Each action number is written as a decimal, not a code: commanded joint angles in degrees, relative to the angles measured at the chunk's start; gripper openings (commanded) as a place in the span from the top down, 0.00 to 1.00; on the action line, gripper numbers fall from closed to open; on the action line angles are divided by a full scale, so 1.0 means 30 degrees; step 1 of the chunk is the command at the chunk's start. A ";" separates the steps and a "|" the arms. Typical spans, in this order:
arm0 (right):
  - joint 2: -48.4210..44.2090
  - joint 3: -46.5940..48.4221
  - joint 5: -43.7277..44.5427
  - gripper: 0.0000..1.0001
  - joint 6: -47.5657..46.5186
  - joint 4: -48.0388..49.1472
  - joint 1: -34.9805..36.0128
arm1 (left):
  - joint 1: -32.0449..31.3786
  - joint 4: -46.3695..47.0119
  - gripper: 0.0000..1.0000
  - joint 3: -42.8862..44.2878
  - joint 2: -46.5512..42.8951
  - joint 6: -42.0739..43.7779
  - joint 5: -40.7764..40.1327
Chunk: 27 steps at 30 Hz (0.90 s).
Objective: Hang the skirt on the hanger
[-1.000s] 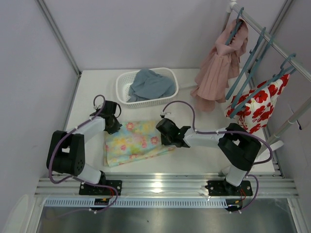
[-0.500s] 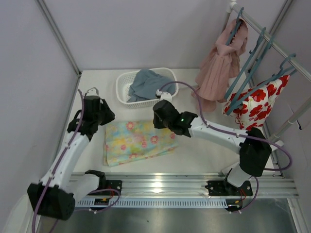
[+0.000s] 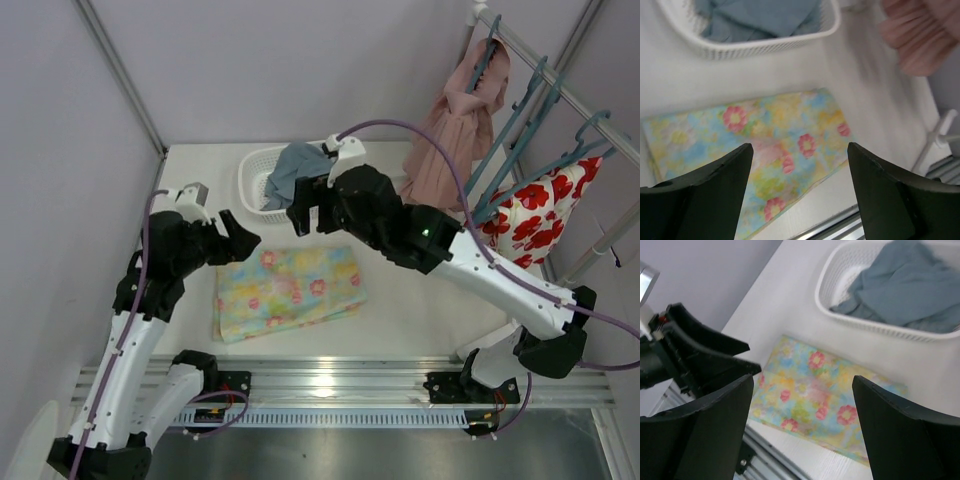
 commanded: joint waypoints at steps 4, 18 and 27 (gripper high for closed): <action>-0.0098 0.6925 0.5807 0.09 -0.2531 -0.5347 -0.0209 | -0.2158 0.2021 0.11 0.2359 0.0264 0.1661 0.2232; -0.0975 1.2645 0.6958 0.10 -0.1477 -1.2297 -0.8966 | -0.2688 0.0234 0.02 0.2330 0.0528 0.3244 0.0352; -0.1208 1.2474 0.6021 0.15 -0.1303 -1.3265 -1.2515 | -0.2688 0.0380 0.03 0.1890 0.0997 0.3244 0.0410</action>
